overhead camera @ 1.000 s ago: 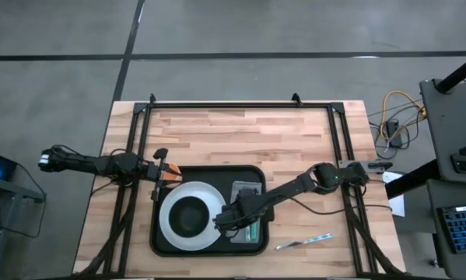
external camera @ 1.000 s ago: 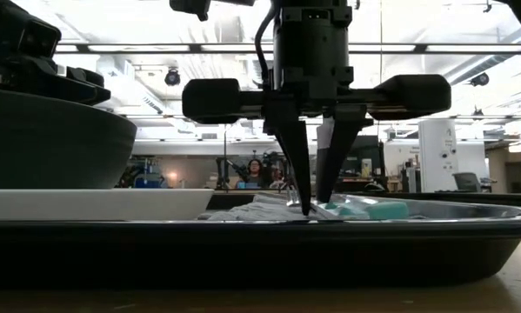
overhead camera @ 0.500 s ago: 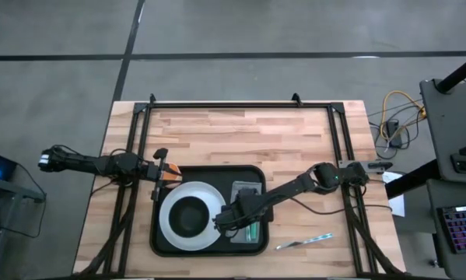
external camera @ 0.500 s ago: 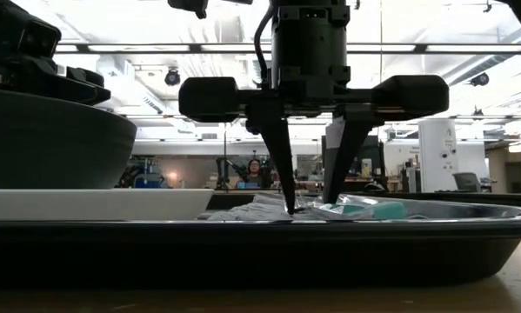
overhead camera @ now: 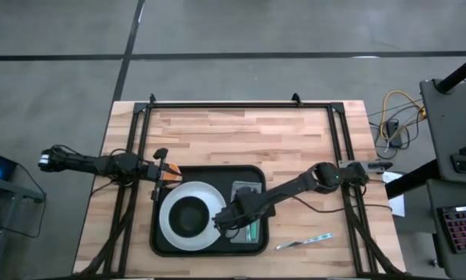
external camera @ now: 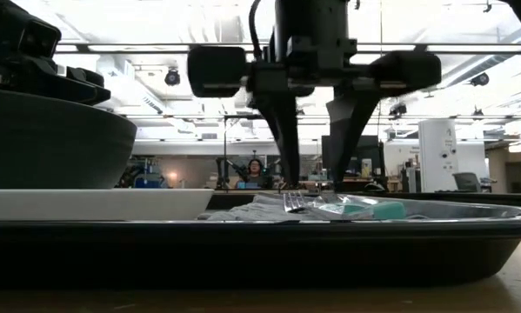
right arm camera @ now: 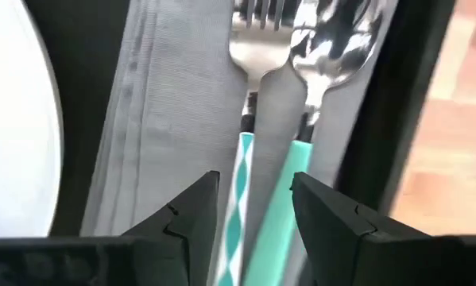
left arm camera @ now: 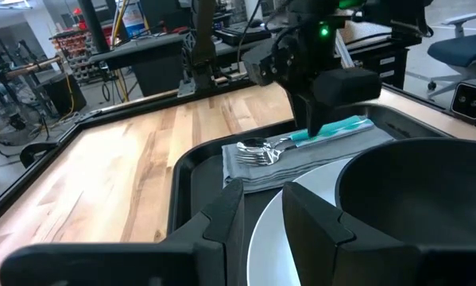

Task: Set up tray
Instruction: Put the green knife to the left of the green fork on the gray napkin on the black tray

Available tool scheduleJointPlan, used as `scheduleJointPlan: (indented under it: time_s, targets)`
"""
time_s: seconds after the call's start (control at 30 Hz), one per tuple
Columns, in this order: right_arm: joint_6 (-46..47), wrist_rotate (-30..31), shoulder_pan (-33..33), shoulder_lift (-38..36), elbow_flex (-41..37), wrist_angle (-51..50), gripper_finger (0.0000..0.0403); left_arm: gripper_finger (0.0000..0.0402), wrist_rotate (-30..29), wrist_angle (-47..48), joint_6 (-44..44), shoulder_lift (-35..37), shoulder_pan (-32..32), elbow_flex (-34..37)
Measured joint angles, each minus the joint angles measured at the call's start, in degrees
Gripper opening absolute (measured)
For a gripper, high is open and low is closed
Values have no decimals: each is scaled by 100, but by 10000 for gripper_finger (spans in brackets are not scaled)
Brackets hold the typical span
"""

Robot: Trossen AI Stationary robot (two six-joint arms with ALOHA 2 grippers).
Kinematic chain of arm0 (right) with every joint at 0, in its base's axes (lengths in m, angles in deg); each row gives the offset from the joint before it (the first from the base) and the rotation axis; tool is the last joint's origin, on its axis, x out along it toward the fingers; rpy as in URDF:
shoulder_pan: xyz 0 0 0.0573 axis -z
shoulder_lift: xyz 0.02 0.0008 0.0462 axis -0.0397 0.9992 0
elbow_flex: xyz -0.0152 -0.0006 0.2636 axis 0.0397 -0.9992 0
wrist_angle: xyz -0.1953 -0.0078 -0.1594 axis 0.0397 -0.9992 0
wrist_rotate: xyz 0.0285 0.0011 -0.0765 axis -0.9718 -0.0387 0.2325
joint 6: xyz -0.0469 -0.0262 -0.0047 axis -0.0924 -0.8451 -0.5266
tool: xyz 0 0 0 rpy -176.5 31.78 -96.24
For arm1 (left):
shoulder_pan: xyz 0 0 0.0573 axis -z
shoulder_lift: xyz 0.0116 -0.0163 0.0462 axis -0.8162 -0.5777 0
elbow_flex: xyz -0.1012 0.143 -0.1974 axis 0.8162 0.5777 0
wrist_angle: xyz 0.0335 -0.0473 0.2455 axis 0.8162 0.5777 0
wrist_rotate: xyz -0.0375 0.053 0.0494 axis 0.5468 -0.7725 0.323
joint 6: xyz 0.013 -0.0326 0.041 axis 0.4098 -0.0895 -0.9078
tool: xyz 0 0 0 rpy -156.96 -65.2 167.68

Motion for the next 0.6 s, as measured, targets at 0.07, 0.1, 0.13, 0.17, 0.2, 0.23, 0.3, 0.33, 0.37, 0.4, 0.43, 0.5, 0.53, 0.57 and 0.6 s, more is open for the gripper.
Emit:
scheduleJointPlan:
  time_s: [0.07, 0.1, 0.13, 0.17, 0.2, 0.23, 0.3, 0.33, 0.37, 0.4, 0.43, 0.5, 0.53, 0.57, 0.6]
  targets:
    - [-246, 1, 5, -10, 126, -170, 149, 71, 0, 0, -2, -1, -1, 0]
    - [-416, 9, 5, -21, 194, -239, 148, 71, -1, -1, -2, -1, -1, 0]
    - [-608, 33, 5, -42, 259, -300, 146, 71, 1, -1, -2, -1, -1, 0]
    - [-795, 67, 5, -74, 305, -349, 145, 71, -1, -1, -1, 1, 0, 0]
    - [-973, 118, 2, -111, 344, -391, 143, 71, 1, -1, 0, -1, 0, 0]
    - [-1180, 209, -13, -151, 365, -396, 141, 71, 1, 0, 0, -1, 0, 0]
    - [-1621, 378, -52, -218, 371, -392, 139, 71, 1, 0, -1, 1, 0, 0]
    - [-1796, 389, -67, -243, 372, -403, 137, 71, 0, 0, -1, 0, 0, 0]
    - [-1986, 385, -91, -273, 356, -412, 136, 71, 1, -1, -2, 1, 1, 0]
    - [-2175, 385, -114, -278, 344, -413, 135, 71, 1, 1, -1, 0, 1, 0]
    - [-2349, 375, -136, -279, 341, -429, 134, 71, 1, -1, -1, -1, -1, 0]
    - [-2714, 363, -174, -280, 339, -434, 132, 71, 1, -1, -1, -1, -1, 0]
    - [-2895, 364, -189, -280, 337, -431, 132, 71, 1, -1, -2, 1, 1, 0]
    - [-3057, 361, -199, -280, 329, -434, 132, 71, 1, -1, -2, 1, -1, 0]
    - [-3216, 363, -217, -280, 320, -436, 132, 71, 1, -1, -2, -1, -1, 0]
